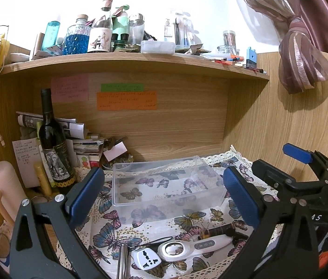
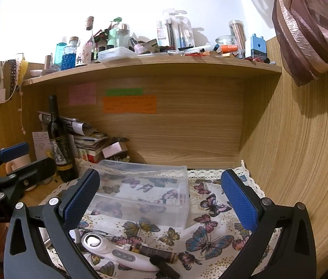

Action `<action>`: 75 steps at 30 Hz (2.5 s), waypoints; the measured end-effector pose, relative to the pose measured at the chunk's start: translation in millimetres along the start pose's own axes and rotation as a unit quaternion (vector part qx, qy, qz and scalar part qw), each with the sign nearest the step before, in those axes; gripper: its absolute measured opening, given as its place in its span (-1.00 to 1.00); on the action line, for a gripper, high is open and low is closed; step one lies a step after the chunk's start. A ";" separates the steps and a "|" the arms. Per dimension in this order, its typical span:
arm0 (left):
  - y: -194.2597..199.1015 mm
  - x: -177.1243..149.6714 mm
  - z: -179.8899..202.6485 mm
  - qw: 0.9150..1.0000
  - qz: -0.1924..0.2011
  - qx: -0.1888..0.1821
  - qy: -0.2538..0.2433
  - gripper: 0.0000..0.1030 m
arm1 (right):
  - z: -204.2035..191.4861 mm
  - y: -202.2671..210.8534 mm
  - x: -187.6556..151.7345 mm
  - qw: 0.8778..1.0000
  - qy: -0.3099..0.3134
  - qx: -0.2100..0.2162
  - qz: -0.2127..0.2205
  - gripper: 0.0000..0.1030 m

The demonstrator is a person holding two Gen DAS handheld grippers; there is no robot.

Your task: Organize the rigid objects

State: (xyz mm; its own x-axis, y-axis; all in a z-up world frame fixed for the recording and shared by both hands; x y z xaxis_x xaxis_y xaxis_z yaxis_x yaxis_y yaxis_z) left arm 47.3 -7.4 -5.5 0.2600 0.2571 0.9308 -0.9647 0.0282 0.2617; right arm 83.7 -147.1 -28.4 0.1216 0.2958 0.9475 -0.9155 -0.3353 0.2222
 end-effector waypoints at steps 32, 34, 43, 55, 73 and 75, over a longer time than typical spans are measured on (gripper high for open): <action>1.7 1.3 1.2 1.000 0.003 -0.001 -0.001 1.00 | -1.2 6.5 6.1 1.000 -0.001 0.002 0.008 1.00; 1.7 1.0 1.3 1.000 0.003 -0.001 -0.001 1.00 | -1.0 6.5 5.8 1.000 -0.001 0.002 0.008 1.00; 0.9 -1.1 3.7 1.000 -0.004 -0.010 -0.001 0.95 | 1.0 3.0 4.7 1.000 -0.004 0.010 0.004 1.00; -23.4 -25.7 -57.4 0.995 -0.071 0.060 0.021 0.44 | 9.7 -36.2 -38.5 0.994 -0.008 0.070 -0.083 0.43; -38.7 -114.9 -114.0 0.970 -0.210 0.113 0.053 0.11 | -7.8 -46.6 -115.4 0.973 0.008 0.116 -0.199 0.08; -39.0 -123.8 -114.4 0.967 -0.223 0.111 0.054 0.11 | -10.1 -44.7 -118.4 0.972 0.008 0.119 -0.202 0.08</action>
State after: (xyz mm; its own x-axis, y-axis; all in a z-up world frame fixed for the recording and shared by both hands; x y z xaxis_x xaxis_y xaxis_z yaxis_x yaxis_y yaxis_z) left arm 48.0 70.2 -160.1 0.6312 0.3665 0.6835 -0.7214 -0.0463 0.6910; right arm 106.4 -158.1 -152.8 0.4455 0.4599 0.7681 -0.6792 -0.3853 0.6247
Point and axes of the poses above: each gripper's, at about its wrist camera, not at the fingertips, and y roughly against the way its jaws point, z to its right, x to its top, the point moved 6 cm from there along -y, roughly the way its jaws point, and after that the axes turned 13 degrees about y, right-handed, at the moved point
